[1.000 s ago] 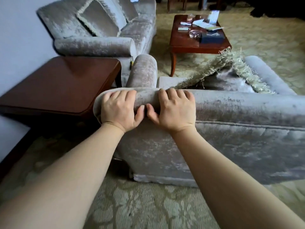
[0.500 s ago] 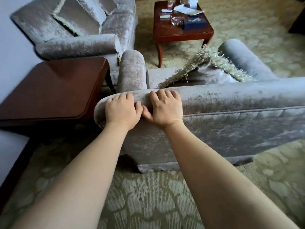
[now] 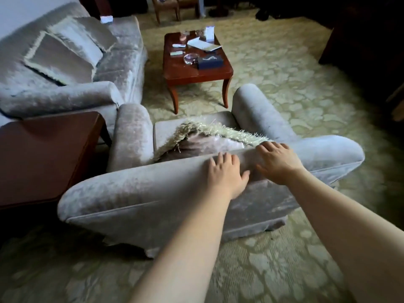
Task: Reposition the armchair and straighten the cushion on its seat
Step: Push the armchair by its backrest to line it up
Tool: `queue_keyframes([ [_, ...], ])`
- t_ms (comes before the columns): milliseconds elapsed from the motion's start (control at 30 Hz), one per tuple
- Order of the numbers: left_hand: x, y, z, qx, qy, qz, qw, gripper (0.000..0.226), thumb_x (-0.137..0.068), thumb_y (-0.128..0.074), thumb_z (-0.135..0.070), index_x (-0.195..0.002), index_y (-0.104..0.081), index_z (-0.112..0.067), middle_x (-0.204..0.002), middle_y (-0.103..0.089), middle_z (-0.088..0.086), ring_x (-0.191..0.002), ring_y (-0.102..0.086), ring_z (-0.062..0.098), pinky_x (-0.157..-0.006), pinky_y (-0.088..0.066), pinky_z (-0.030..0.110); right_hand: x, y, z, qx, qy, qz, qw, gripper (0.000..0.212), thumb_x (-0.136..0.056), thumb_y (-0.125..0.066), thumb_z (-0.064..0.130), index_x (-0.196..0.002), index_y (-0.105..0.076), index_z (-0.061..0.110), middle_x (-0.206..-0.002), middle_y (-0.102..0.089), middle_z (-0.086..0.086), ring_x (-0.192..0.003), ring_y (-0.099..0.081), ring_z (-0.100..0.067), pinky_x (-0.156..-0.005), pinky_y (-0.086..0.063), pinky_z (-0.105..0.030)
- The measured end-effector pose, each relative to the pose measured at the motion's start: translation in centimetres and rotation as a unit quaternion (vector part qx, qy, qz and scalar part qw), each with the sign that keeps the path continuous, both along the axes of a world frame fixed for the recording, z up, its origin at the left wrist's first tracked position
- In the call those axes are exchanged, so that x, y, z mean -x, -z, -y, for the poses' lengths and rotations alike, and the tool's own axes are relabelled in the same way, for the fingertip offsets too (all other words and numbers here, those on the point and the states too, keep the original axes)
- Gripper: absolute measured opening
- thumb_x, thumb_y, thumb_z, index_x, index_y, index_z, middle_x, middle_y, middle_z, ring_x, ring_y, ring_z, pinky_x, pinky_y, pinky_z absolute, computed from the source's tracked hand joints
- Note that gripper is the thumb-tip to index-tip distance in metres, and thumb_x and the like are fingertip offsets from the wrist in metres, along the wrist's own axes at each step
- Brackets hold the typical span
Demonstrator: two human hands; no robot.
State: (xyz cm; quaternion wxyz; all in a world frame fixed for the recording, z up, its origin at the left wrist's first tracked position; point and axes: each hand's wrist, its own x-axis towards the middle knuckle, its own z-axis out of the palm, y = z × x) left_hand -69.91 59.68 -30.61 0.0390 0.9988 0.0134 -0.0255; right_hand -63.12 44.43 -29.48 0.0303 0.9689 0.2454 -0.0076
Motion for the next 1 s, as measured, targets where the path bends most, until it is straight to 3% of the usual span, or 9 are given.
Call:
queue_keyframes([
  [133,-1.6,1.1,3.3,-0.019,-0.076,0.019,0.997,0.057,-0.073,-0.041,-0.054,-0.101,-0.058,-0.008,-0.095,-0.059,0.015,-0.084,-0.055,0.032,-0.085,-0.036,0.045,-4.0,1.2,5.2,-0.009,0.022,-0.031,0.999,0.069,-0.08,-0.023,0.072,-0.116,-0.054,0.022,-0.12,-0.06,-0.004,-0.114,-0.052,-0.025,-0.095,-0.036,-0.041],
  [233,-2.8,2.8,2.9,-0.04,-0.085,0.085,0.992,0.059,-0.067,-0.045,-0.053,-0.098,-0.062,-0.006,-0.087,-0.06,0.016,-0.074,-0.056,0.033,-0.078,-0.034,0.045,-4.8,2.9,5.8,-0.068,-0.004,0.007,0.998,0.06,-0.079,-0.031,0.071,-0.097,-0.059,0.02,-0.094,-0.063,-0.006,-0.092,-0.057,-0.03,-0.084,-0.035,-0.043],
  [367,-3.2,2.9,3.5,-0.071,-0.089,0.089,0.99,0.058,-0.068,-0.042,-0.052,-0.096,-0.063,-0.006,-0.087,-0.06,0.016,-0.077,-0.059,0.034,-0.077,-0.038,0.044,-5.9,3.0,6.3,-0.098,-0.023,0.006,0.995,0.06,-0.078,-0.034,0.07,-0.087,-0.057,0.016,-0.085,-0.06,-0.01,-0.079,-0.055,-0.031,-0.076,-0.036,-0.043],
  [500,-5.2,1.5,4.0,-0.065,-0.143,0.07,0.985,0.048,-0.076,-0.04,-0.053,-0.08,-0.06,-0.009,-0.081,-0.058,0.016,-0.077,-0.058,0.035,-0.068,-0.044,0.042,-7.5,2.3,7.0,-0.08,-0.101,-0.057,0.99,0.075,-0.075,-0.018,0.077,-0.099,-0.054,0.015,-0.102,-0.058,-0.013,-0.097,-0.051,-0.031,-0.081,-0.036,-0.045],
  [600,-10.5,1.3,6.2,0.013,-0.235,0.03,0.971,0.043,-0.085,-0.05,-0.051,-0.089,-0.06,-0.01,-0.098,-0.056,0.015,-0.094,-0.056,0.036,-0.079,-0.043,0.044,-10.0,2.3,8.6,-0.075,-0.166,-0.097,0.978,0.071,-0.079,-0.02,0.074,-0.11,-0.049,0.017,-0.116,-0.052,-0.012,-0.109,-0.043,-0.032,-0.088,-0.033,-0.046],
  [667,-14.8,2.3,9.0,0.055,-0.239,-0.014,0.969,0.04,-0.086,-0.049,-0.051,-0.1,-0.058,-0.014,-0.112,-0.052,0.011,-0.106,-0.051,0.032,-0.087,-0.039,0.041,-11.7,2.5,9.8,-0.073,-0.191,-0.134,0.97,0.064,-0.085,-0.027,0.068,-0.12,-0.047,0.019,-0.125,-0.048,-0.011,-0.115,-0.041,-0.032,-0.09,-0.033,-0.046],
  [733,-18.9,3.3,12.6,0.082,-0.217,-0.035,0.972,0.039,-0.087,-0.047,-0.049,-0.101,-0.056,-0.015,-0.115,-0.053,0.009,-0.109,-0.05,0.029,-0.088,-0.039,0.039,-13.2,2.9,11.1,-0.059,-0.183,-0.181,0.964,0.066,-0.087,-0.028,0.065,-0.131,-0.044,0.019,-0.135,-0.043,-0.01,-0.12,-0.039,-0.031,-0.095,-0.032,-0.046],
  [833,-24.4,3.6,17.4,0.117,-0.233,-0.073,0.963,0.04,-0.089,-0.044,-0.046,-0.107,-0.054,-0.012,-0.121,-0.052,0.011,-0.112,-0.05,0.03,-0.09,-0.041,0.039,-17.2,2.3,14.5,-0.026,-0.122,-0.238,0.963,0.063,-0.087,-0.028,0.063,-0.125,-0.052,0.018,-0.131,-0.049,-0.01,-0.119,-0.044,-0.032,-0.097,-0.033,-0.045],
  [1000,-31.7,3.1,22.6,0.134,-0.283,-0.117,0.943,0.047,-0.088,-0.039,-0.049,-0.113,-0.052,-0.012,-0.125,-0.051,0.011,-0.114,-0.049,0.031,-0.086,-0.041,0.038,-26.8,0.9,21.2,0.075,-0.082,-0.229,0.967,0.049,-0.091,-0.037,0.048,-0.12,-0.053,0.012,-0.125,-0.053,-0.011,-0.114,-0.049,-0.03,-0.093,-0.036,-0.041],
])
